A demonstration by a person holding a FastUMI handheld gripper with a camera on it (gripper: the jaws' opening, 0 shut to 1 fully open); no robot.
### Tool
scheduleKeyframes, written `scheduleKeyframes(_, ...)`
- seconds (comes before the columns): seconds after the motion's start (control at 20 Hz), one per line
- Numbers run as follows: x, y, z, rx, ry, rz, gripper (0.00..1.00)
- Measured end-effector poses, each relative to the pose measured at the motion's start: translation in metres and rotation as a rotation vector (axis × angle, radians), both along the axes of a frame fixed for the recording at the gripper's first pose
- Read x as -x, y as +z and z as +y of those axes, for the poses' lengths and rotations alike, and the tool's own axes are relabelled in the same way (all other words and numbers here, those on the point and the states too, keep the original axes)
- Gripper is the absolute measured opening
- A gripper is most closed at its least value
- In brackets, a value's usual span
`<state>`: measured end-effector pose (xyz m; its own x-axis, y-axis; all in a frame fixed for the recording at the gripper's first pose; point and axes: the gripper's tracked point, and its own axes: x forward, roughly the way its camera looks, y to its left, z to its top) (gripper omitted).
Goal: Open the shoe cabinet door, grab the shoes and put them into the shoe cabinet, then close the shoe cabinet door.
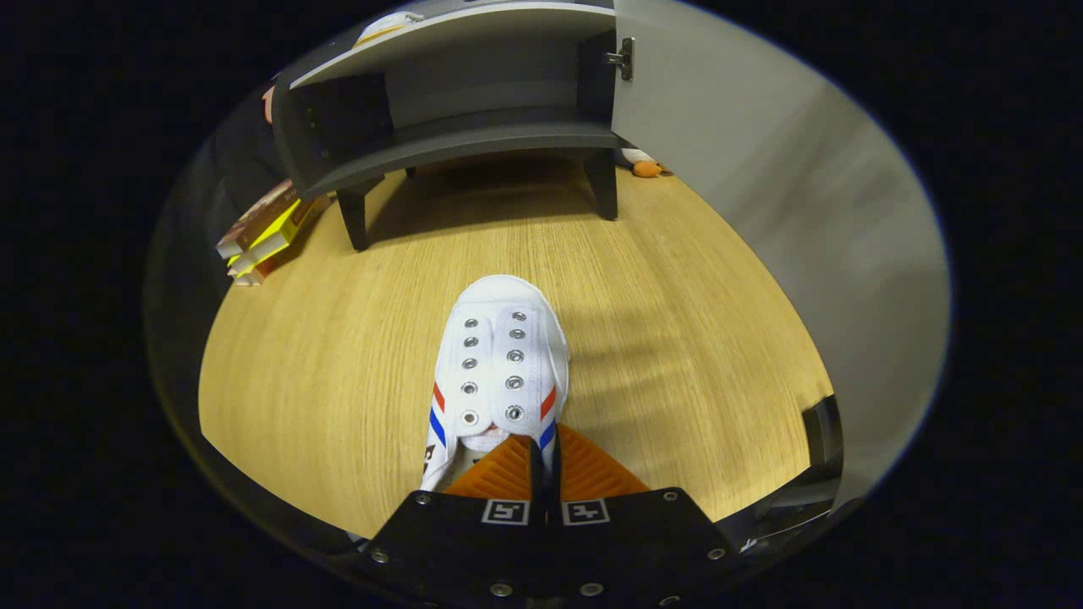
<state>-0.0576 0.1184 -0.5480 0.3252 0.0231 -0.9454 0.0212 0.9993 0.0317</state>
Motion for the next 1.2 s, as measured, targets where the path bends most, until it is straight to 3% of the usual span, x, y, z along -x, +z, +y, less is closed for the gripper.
scheduleKeyframes(0.15, -0.006, 0.005, 0.007, -0.009, 0.052, -0.043, 0.0)
scheduleKeyframes(0.4, -0.022, 0.042, -0.012, -0.046, 0.043, -0.111, 0.0)
scheduleKeyframes(0.7, -0.051, 0.119, -0.045, -0.069, -0.049, -0.165, 0.0)
scheduleKeyframes(1.2, -0.13, 0.206, -0.041, -0.017, -0.094, -0.33, 0.0)
